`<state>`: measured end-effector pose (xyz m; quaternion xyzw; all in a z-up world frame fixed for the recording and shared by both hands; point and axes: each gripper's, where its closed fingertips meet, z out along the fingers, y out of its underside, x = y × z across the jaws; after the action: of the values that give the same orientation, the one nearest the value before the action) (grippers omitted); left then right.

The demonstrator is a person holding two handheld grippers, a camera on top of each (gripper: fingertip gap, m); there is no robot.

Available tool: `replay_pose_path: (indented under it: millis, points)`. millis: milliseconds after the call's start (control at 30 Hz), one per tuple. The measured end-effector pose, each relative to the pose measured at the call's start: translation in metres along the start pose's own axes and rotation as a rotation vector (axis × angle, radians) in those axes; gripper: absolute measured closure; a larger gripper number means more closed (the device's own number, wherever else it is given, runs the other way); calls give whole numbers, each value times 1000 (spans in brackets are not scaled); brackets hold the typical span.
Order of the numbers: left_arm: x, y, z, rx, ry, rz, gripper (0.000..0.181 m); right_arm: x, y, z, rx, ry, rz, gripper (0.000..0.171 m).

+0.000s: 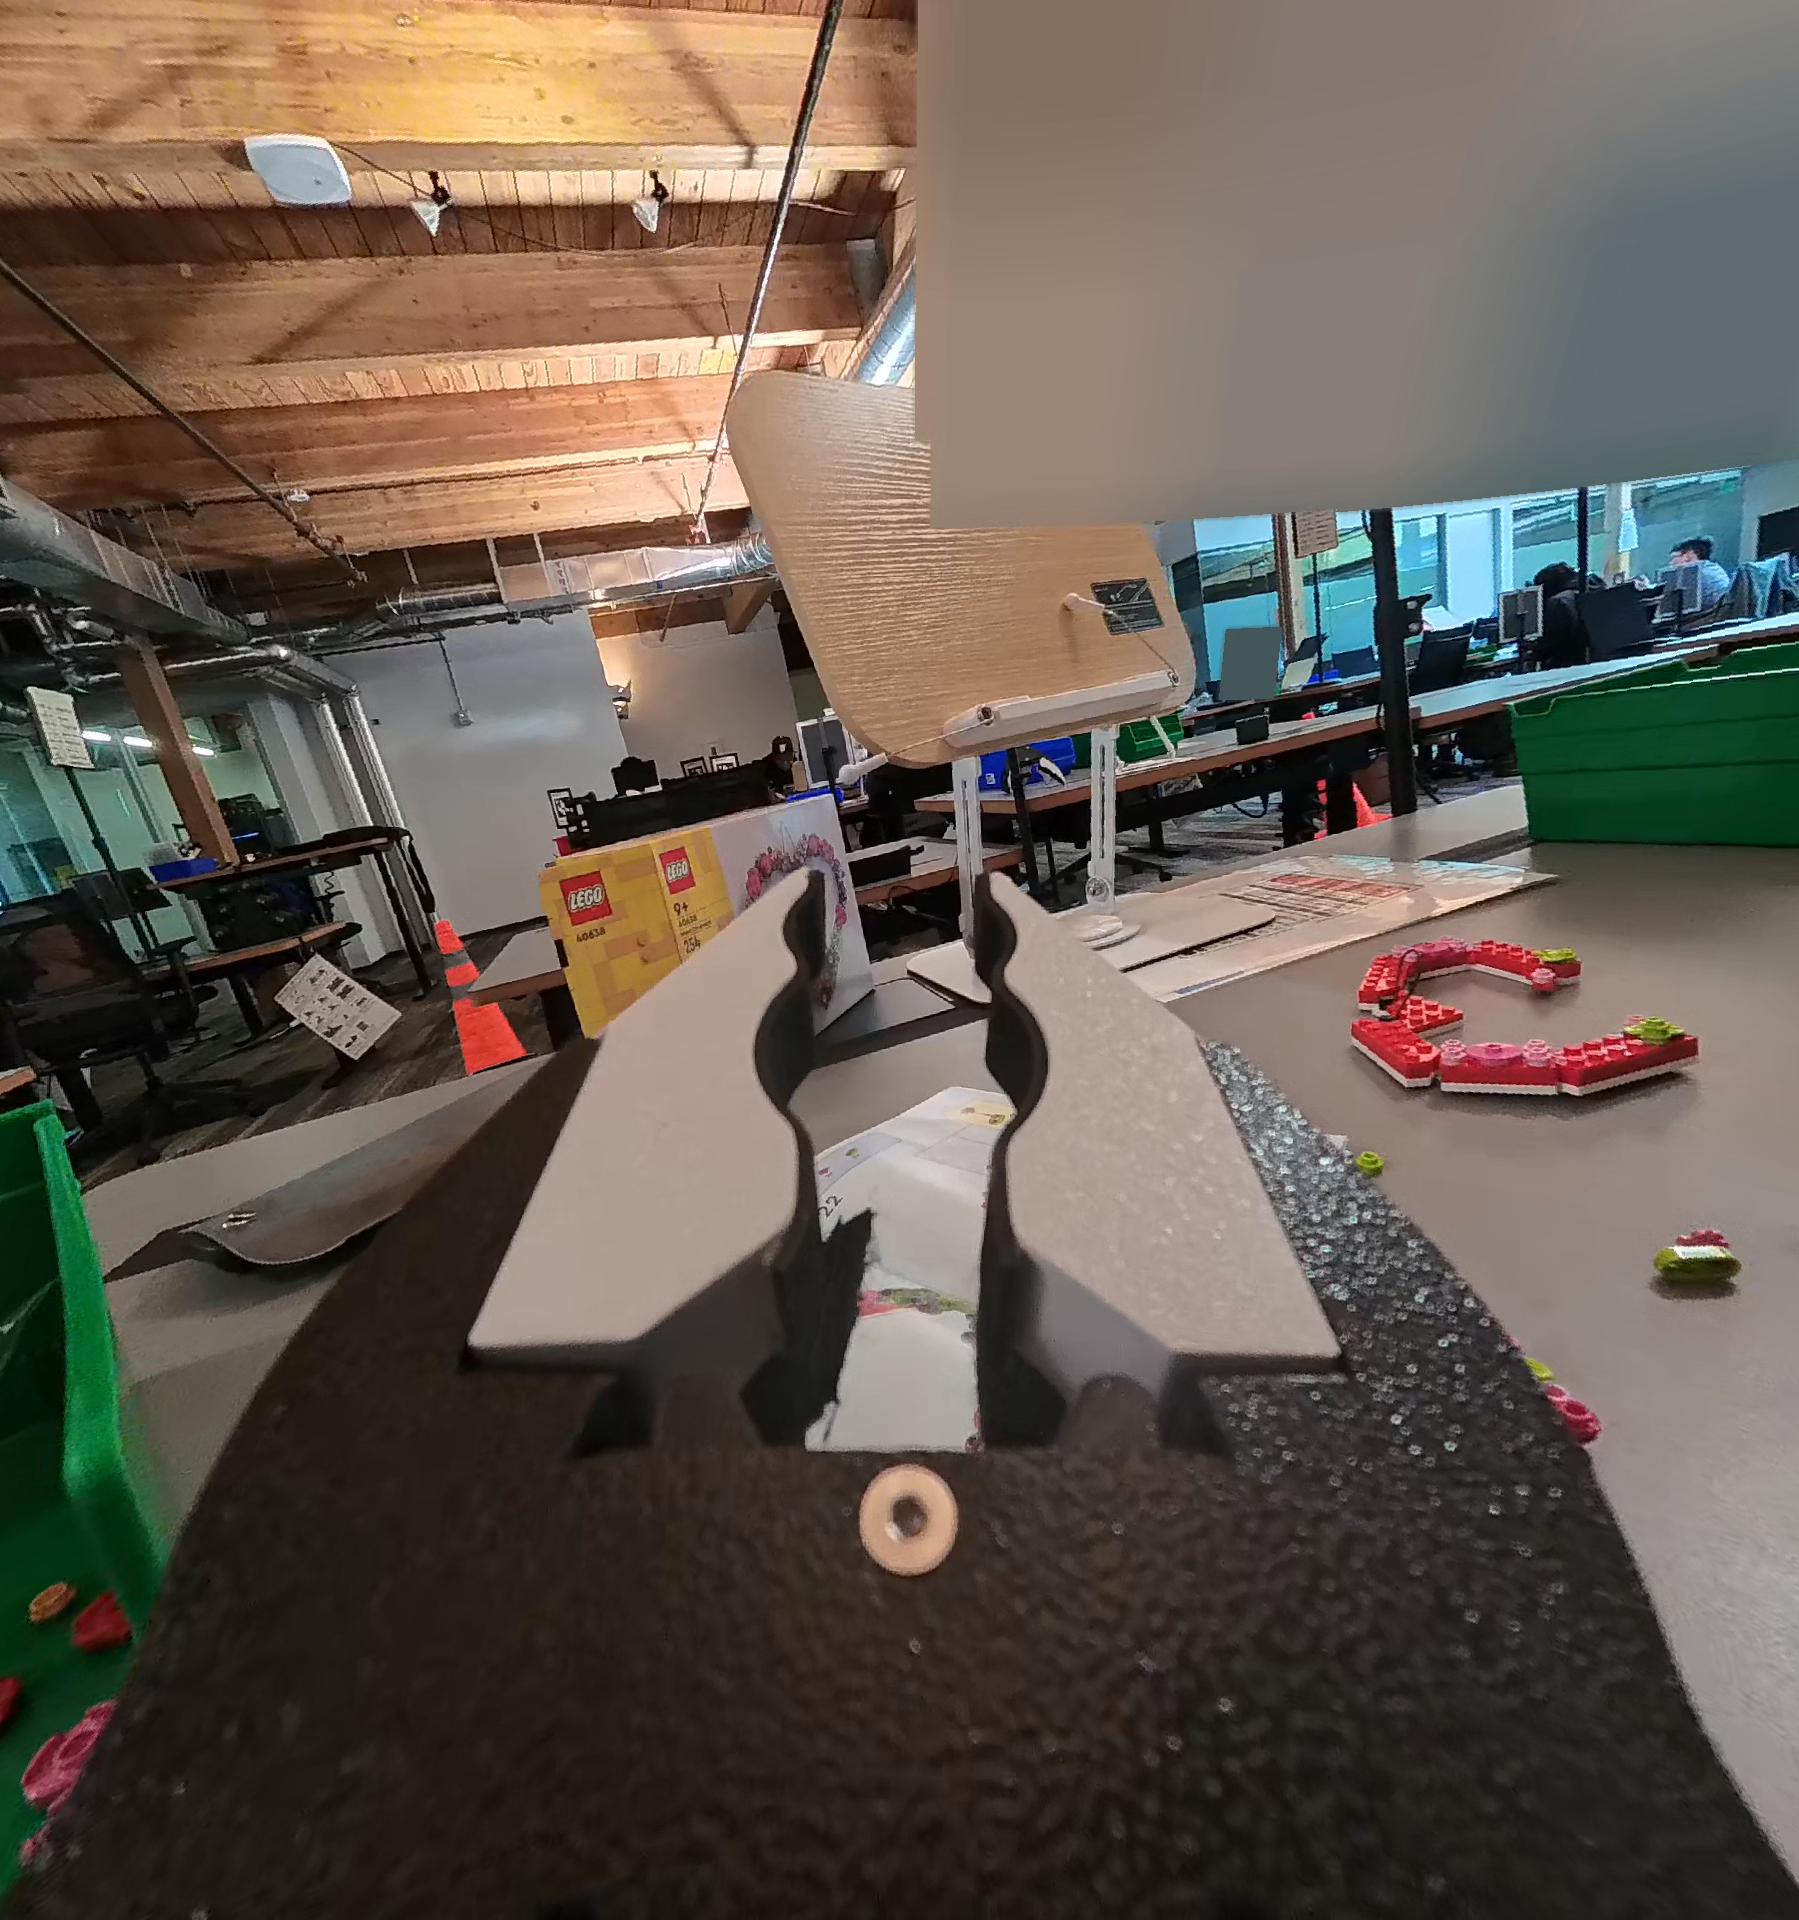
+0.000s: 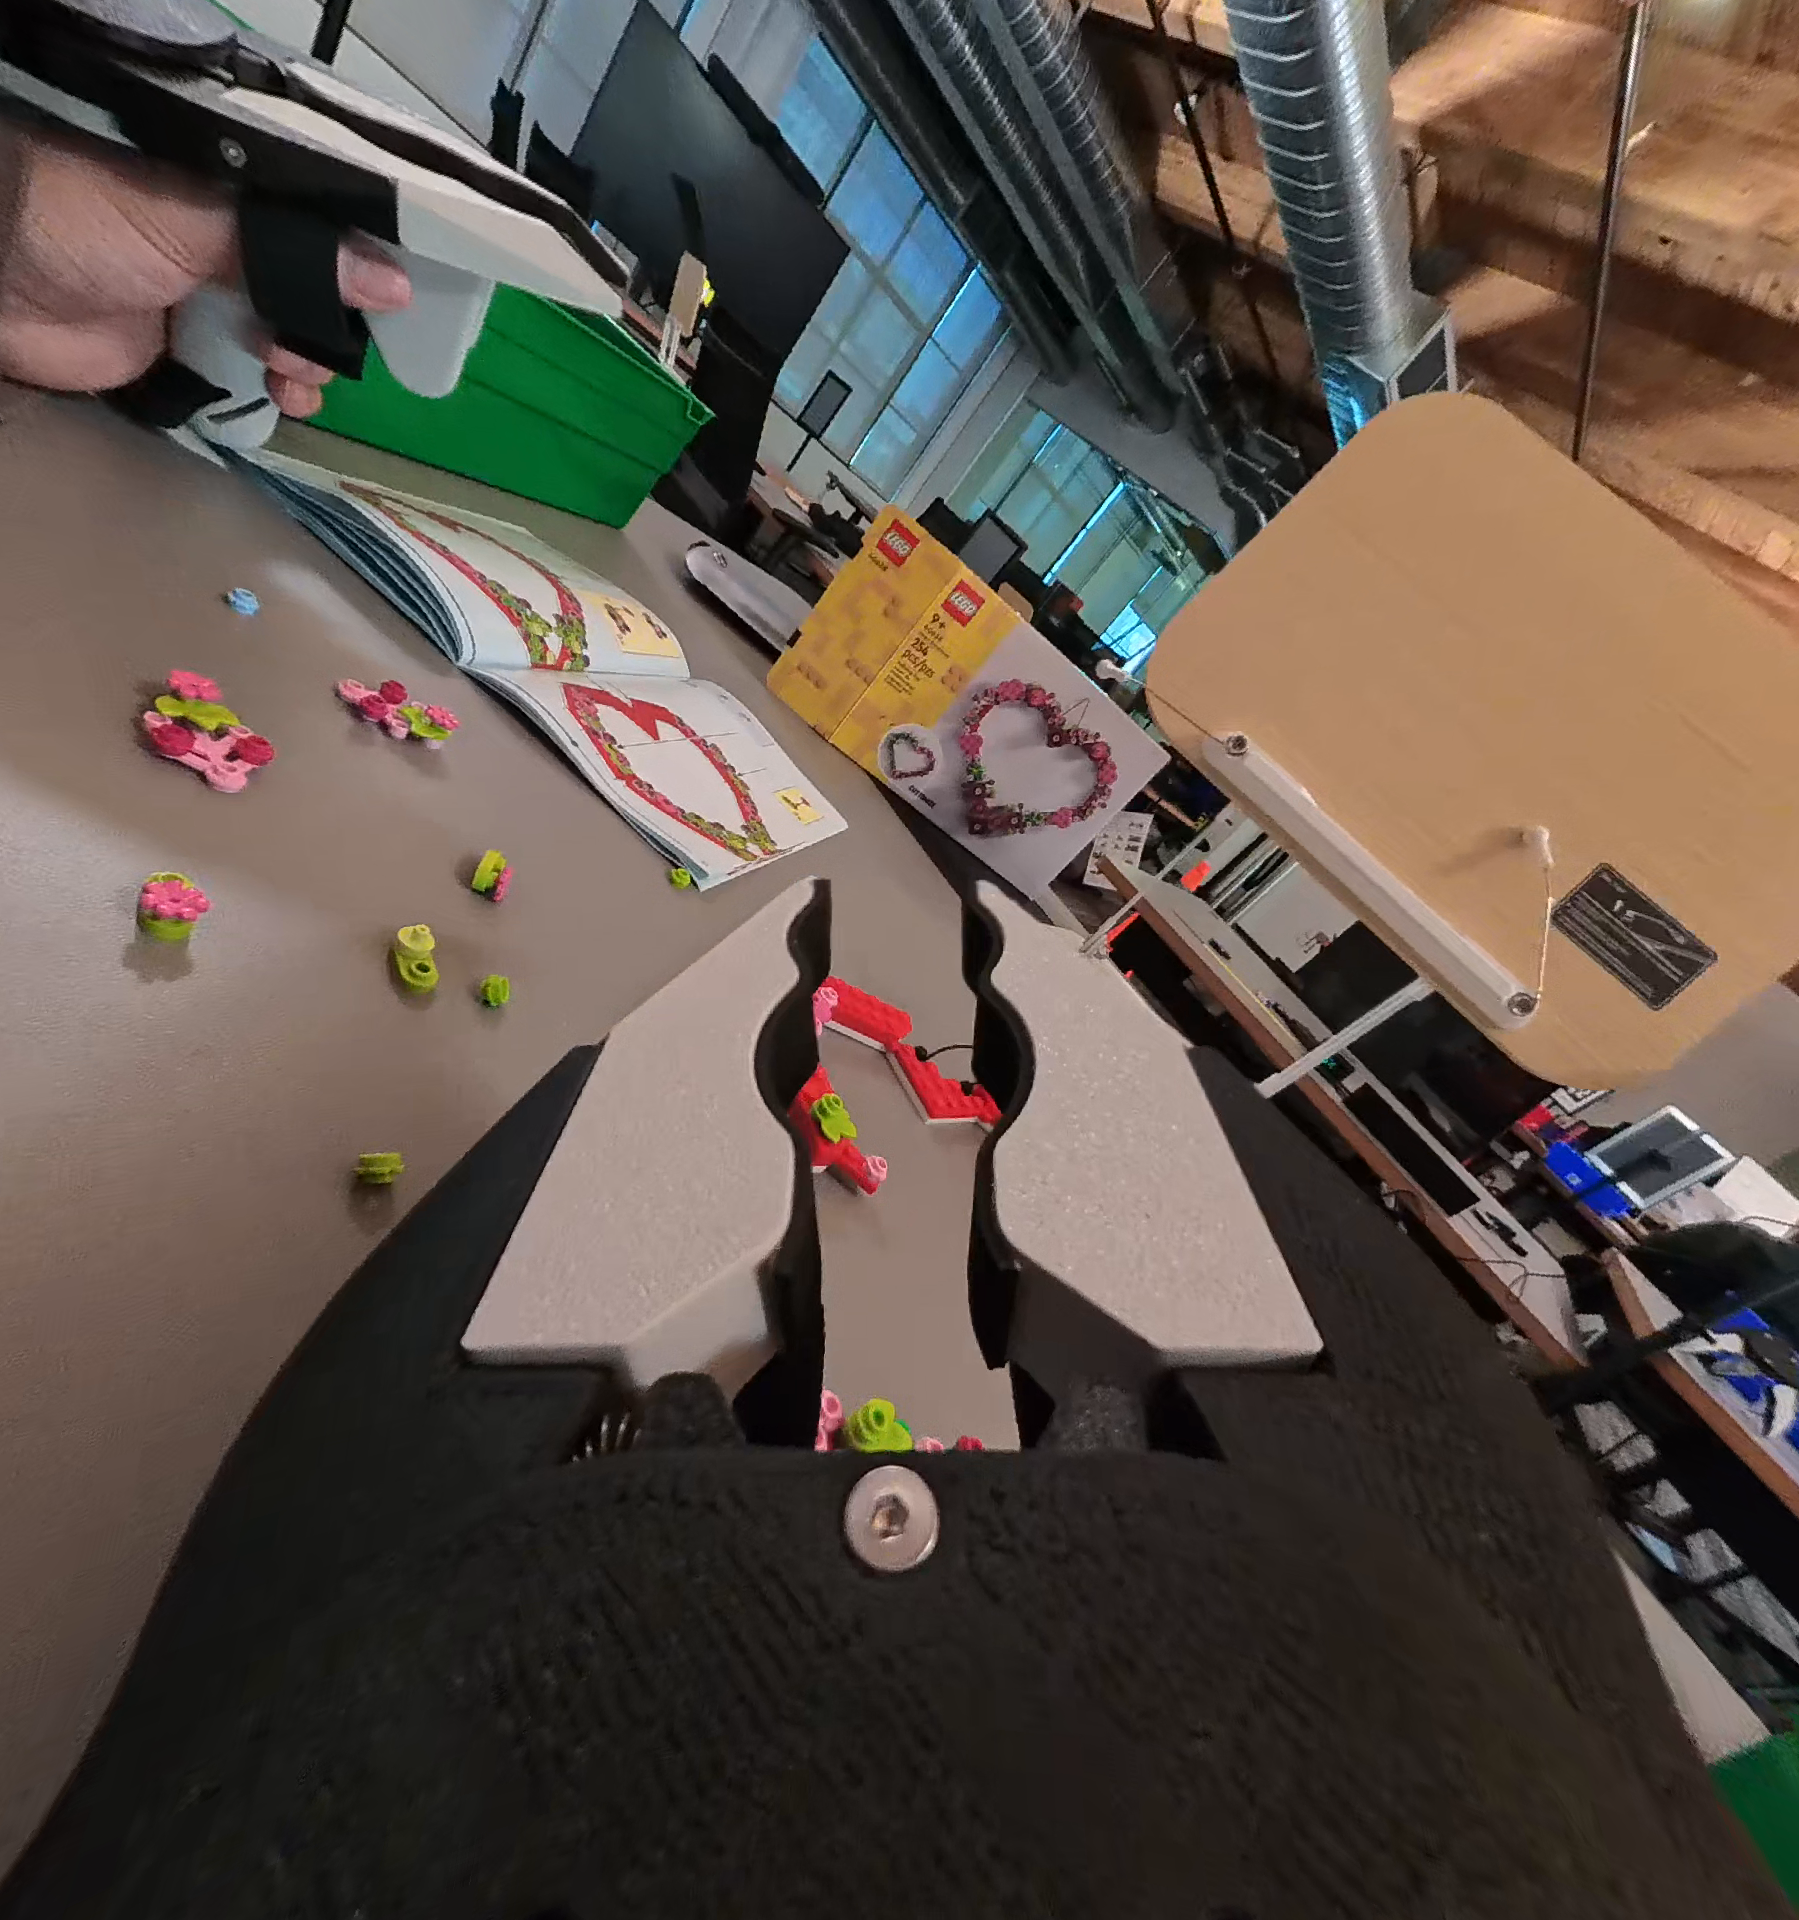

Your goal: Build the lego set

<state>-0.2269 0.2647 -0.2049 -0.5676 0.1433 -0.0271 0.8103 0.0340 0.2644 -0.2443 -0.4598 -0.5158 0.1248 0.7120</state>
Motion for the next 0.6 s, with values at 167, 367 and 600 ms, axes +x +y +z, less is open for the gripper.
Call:
replay_pose_path:
  millis: [167,367,600]
  points:
    - [0,1,0,-4,2,0,156,-4,0,1,-4,-10,-28,148]
    - [1,1,1,-5,6,-1,156,-5,1,3,-7,-15,-27,148]
    - [2,0,1,-1,9,-3,156,-9,2,5,-15,-36,-54,148]
